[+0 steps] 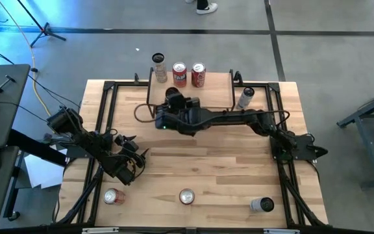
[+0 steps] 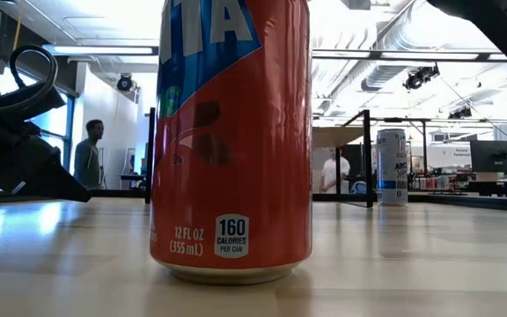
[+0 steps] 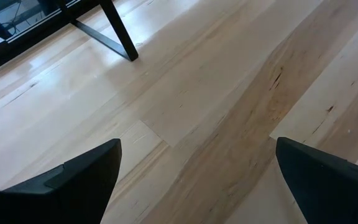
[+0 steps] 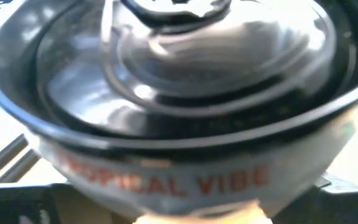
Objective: Place canned beverage on shelf
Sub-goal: Put the white and yellow soda can on the shelf aligned with the other white and yellow soda can
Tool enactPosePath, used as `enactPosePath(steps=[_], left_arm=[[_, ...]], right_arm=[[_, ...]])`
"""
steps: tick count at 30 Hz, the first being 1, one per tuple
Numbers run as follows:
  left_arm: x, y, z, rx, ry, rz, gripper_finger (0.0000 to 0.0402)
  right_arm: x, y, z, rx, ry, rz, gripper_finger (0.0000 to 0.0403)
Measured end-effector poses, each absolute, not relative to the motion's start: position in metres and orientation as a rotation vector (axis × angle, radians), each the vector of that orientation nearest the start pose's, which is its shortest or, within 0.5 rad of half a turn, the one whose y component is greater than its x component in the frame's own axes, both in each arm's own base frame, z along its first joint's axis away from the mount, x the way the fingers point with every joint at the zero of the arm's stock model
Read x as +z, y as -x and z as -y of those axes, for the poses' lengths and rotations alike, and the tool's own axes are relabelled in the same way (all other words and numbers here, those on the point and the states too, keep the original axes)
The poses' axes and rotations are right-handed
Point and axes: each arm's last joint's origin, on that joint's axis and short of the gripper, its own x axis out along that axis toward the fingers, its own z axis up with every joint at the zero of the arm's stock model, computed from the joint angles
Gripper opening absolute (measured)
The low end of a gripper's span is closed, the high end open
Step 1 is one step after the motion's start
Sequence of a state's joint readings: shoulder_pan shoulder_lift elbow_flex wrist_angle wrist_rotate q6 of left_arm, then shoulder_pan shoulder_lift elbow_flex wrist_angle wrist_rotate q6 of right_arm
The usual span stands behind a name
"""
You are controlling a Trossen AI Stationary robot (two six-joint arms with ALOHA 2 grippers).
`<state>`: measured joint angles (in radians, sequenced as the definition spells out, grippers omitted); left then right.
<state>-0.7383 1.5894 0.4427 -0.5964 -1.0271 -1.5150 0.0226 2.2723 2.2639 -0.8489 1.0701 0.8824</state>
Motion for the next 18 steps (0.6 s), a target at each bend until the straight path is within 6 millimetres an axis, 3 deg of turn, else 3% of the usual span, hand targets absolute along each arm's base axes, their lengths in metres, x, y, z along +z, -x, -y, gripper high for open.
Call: enactPosePath(steps=[18], left_arm=[[0.087,-0.140,0.094,0.840,0.017,-0.605,0.0400]], right_arm=[[0.315,-0.506,0.075,-0.940,-0.282,-0.332,0.0255]])
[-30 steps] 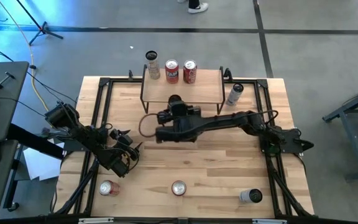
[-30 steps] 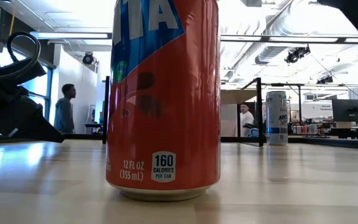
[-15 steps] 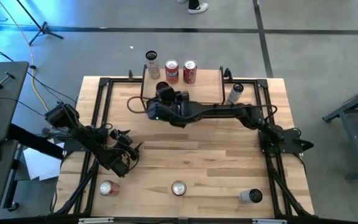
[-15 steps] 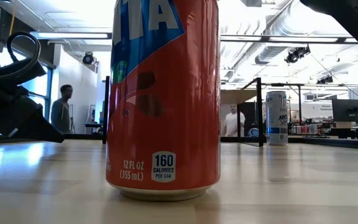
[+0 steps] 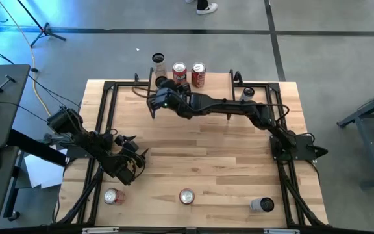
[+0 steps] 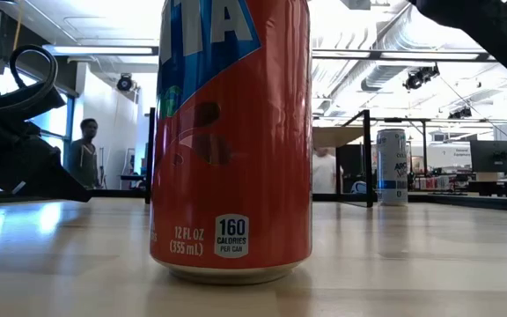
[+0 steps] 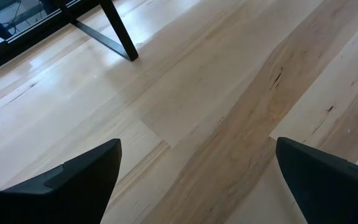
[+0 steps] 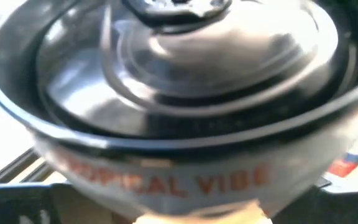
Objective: Place canned beverage on shelf
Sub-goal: Put the white and yellow soda can on the shelf aligned with the other white and yellow soda can
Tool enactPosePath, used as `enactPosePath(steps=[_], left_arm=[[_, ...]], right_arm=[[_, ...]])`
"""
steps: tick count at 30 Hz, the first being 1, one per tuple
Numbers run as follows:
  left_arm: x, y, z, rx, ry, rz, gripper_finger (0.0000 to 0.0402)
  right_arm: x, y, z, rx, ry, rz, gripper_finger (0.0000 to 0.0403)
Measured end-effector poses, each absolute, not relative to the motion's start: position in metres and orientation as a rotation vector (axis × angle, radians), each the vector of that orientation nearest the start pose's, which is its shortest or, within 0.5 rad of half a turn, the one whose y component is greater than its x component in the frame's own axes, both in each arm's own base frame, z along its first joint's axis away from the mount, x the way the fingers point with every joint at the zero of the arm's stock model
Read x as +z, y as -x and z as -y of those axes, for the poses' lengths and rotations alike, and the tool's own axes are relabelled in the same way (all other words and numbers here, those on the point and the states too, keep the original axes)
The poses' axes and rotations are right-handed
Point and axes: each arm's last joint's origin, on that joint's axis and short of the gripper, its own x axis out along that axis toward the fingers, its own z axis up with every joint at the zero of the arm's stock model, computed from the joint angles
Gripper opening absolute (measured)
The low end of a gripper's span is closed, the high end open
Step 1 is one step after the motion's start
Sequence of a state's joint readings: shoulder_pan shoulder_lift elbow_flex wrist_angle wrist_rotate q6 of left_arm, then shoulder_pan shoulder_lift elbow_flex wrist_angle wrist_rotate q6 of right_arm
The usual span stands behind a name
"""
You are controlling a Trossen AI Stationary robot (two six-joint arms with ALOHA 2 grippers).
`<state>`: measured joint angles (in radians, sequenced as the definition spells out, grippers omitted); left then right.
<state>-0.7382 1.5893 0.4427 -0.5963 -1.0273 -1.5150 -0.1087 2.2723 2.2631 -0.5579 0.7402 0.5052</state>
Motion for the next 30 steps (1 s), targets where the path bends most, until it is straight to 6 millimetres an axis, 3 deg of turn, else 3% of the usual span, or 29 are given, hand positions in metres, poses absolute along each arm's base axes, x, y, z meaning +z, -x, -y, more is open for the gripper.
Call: enactPosePath(steps=[9,30], left_arm=[[0.087,-0.140,0.094,0.839,0.018,-0.605,0.0400],[0.086,-0.142,0.097,0.826,0.083,-0.637,0.0400]], right_arm=[[0.307,-0.513,0.096,-0.866,-0.318,-0.325,0.0255],[0.296,-0.519,0.100,-0.850,-0.283,-0.339,0.0255]])
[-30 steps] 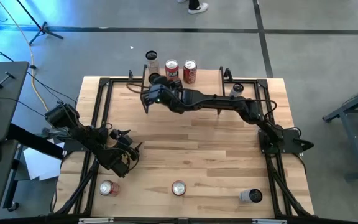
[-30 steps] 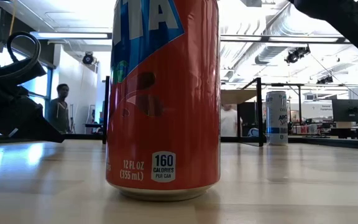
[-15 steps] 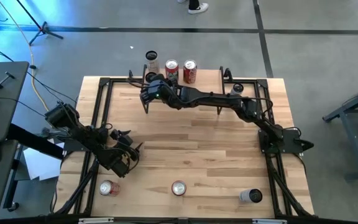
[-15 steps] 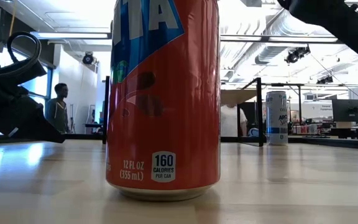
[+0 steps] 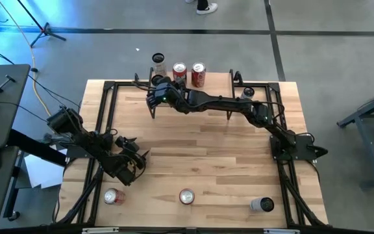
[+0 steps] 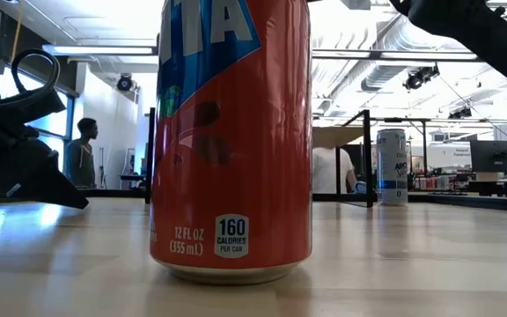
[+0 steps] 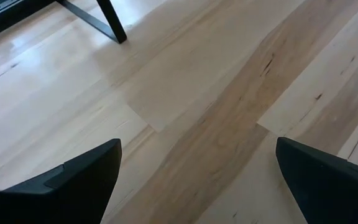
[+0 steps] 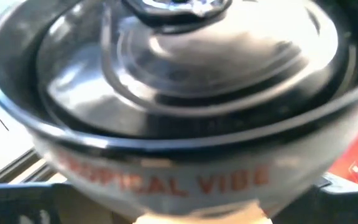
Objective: Place canned beverage on shelf
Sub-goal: Put the white and yellow soda can on the shelf aligned with the other white and yellow soda can
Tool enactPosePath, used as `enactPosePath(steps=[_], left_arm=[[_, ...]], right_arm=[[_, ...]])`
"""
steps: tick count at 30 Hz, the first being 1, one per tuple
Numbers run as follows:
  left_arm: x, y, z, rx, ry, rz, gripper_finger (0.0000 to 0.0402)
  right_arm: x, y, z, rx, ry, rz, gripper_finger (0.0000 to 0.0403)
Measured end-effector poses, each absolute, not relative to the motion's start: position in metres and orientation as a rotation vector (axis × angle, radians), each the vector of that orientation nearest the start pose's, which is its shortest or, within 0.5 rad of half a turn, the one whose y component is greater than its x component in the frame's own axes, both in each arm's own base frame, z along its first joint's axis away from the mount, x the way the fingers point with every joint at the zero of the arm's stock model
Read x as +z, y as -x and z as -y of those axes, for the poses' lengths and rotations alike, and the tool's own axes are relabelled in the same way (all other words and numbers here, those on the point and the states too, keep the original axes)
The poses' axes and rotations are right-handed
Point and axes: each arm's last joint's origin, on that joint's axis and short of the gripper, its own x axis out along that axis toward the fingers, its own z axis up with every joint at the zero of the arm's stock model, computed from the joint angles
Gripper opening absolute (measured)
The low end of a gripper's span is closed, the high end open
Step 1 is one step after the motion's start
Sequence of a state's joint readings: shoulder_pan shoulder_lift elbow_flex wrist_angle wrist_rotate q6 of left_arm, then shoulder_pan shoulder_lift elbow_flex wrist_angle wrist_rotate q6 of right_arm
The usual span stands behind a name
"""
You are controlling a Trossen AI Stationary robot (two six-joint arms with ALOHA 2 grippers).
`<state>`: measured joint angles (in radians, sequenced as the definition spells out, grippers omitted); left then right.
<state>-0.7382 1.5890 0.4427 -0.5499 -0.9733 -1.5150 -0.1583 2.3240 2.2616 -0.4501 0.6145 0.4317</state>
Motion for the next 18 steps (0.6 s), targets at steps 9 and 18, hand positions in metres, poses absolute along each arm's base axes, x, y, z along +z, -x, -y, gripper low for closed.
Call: enactPosePath(steps=[9,18], left_arm=[[0.0855,-0.1418,0.0966,0.826,0.084,-0.637,0.0400],[0.0855,-0.1418,0.0966,0.826,0.083,-0.636,0.0400]], right_arm=[[0.2956,-0.5201,0.0985,-0.800,-0.276,-0.359,0.0255],[0.2960,-0.5203,0.0985,-0.795,-0.253,-0.364,0.0284]])
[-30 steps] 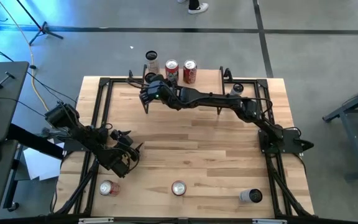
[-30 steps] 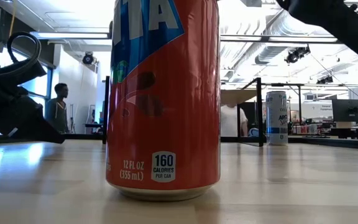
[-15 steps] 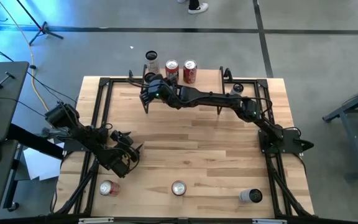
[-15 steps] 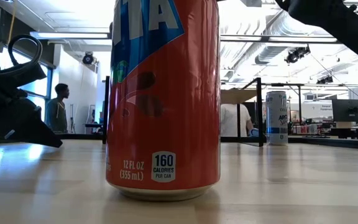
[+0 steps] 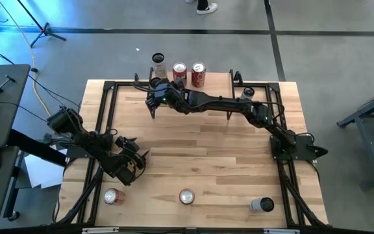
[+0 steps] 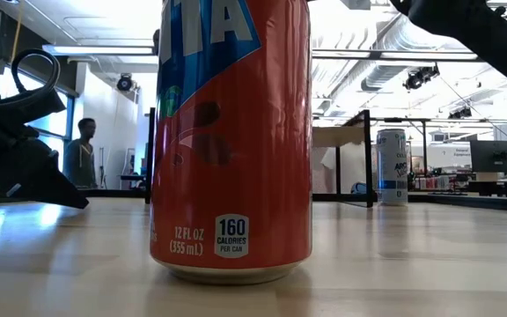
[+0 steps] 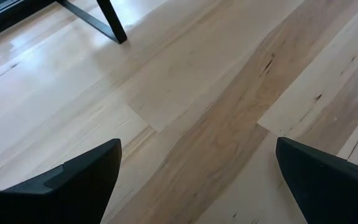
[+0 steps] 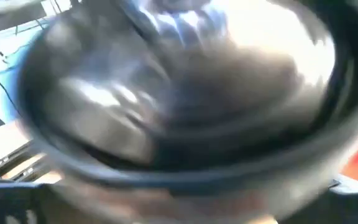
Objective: Place canned beverage on shelf
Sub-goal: Put the white and yellow soda can on the shelf aligned with the other white and yellow soda can, then put the white and blue soda can on the shelf
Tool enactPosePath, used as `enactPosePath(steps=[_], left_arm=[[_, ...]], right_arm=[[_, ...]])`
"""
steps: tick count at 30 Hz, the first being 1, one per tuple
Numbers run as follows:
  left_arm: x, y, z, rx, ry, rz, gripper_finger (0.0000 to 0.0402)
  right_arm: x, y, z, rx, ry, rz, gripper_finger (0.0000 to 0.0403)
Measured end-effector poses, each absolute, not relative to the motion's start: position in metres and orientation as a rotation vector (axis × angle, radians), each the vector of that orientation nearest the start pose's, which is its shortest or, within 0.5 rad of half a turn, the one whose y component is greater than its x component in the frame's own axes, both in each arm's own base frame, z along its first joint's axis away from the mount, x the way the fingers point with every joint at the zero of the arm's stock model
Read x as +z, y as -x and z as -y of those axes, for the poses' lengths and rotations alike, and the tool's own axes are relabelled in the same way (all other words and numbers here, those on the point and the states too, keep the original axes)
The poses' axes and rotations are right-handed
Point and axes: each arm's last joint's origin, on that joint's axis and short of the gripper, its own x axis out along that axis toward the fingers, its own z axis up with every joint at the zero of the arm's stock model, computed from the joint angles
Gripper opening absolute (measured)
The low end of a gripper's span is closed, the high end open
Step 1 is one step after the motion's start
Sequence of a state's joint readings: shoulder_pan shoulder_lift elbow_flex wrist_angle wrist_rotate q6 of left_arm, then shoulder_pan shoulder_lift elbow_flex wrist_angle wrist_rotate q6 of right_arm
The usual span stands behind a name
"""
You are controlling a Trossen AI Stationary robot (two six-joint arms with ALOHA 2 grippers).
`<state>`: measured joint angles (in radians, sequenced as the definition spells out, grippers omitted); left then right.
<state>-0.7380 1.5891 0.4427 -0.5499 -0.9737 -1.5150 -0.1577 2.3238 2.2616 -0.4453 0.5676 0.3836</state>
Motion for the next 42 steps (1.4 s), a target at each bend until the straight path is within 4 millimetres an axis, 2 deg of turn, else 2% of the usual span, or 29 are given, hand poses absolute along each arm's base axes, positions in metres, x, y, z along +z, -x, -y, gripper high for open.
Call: enactPosePath(steps=[21,25,34,42], left_arm=[[0.086,-0.142,0.097,0.826,0.083,-0.636,0.0400],[0.086,-0.142,0.097,0.826,0.083,-0.636,0.0400],[0.086,-0.142,0.097,0.826,0.083,-0.636,0.0400],[0.086,-0.142,0.097,0.825,0.083,-0.635,0.0400]], right_arm=[[0.293,-0.520,0.094,-0.793,-0.249,-0.390,0.0291],[0.291,-0.519,0.087,-0.826,-0.250,-0.396,0.0311],[0.291,-0.521,0.073,-0.823,-0.264,-0.391,0.0391],[0.284,-0.517,0.055,-0.860,-0.287,-0.442,0.0399]])
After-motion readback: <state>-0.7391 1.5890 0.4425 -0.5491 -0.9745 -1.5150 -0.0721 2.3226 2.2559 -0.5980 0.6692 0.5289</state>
